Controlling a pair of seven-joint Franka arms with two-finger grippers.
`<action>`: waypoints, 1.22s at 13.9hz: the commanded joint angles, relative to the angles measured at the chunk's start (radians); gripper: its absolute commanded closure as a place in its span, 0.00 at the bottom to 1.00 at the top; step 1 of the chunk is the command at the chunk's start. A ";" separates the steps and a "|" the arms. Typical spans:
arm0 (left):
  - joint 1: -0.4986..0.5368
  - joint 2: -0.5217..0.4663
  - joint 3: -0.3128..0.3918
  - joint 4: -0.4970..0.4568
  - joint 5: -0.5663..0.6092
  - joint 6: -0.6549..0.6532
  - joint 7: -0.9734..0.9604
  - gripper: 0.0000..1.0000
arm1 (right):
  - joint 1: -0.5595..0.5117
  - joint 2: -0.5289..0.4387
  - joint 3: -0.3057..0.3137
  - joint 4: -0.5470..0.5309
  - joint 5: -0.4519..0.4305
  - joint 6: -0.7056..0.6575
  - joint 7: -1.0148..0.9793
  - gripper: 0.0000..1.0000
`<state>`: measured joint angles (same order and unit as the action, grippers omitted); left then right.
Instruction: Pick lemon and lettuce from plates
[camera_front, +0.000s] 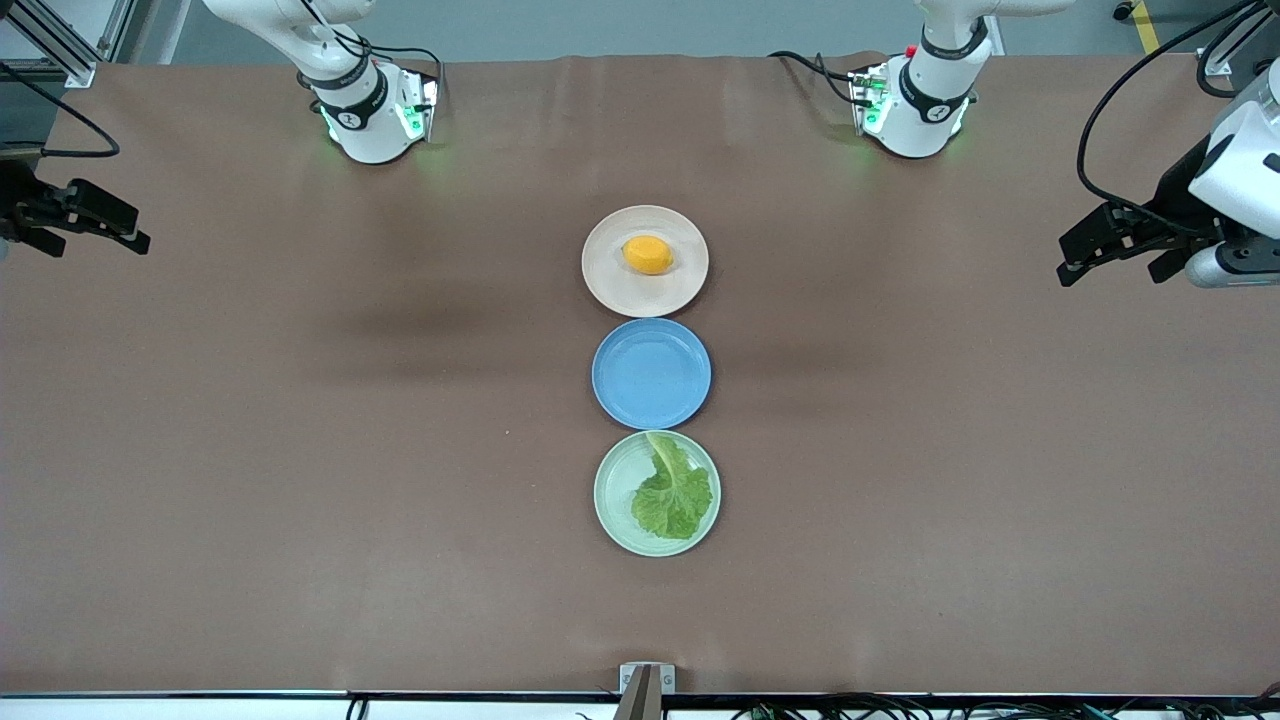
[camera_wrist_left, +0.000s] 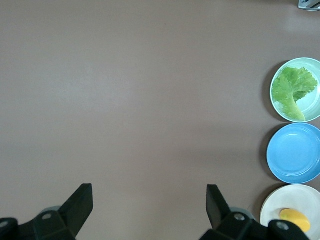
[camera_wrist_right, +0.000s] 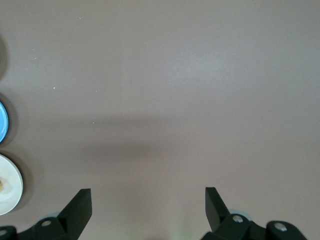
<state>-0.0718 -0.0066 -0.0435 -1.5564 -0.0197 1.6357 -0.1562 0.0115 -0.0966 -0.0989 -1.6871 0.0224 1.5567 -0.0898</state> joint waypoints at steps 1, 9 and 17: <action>0.007 0.005 -0.003 0.015 -0.019 -0.007 -0.009 0.00 | -0.005 -0.018 0.005 -0.011 0.001 0.005 -0.013 0.00; -0.014 0.059 -0.006 0.022 -0.034 -0.014 -0.077 0.00 | -0.004 -0.015 0.007 -0.009 0.002 -0.001 -0.010 0.00; -0.267 0.434 -0.036 0.116 -0.062 0.275 -0.630 0.00 | -0.004 0.138 0.005 0.033 0.002 0.012 -0.013 0.00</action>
<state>-0.2969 0.3308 -0.0851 -1.5111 -0.0686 1.8531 -0.6811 0.0121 -0.0355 -0.0965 -1.6849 0.0225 1.5622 -0.0899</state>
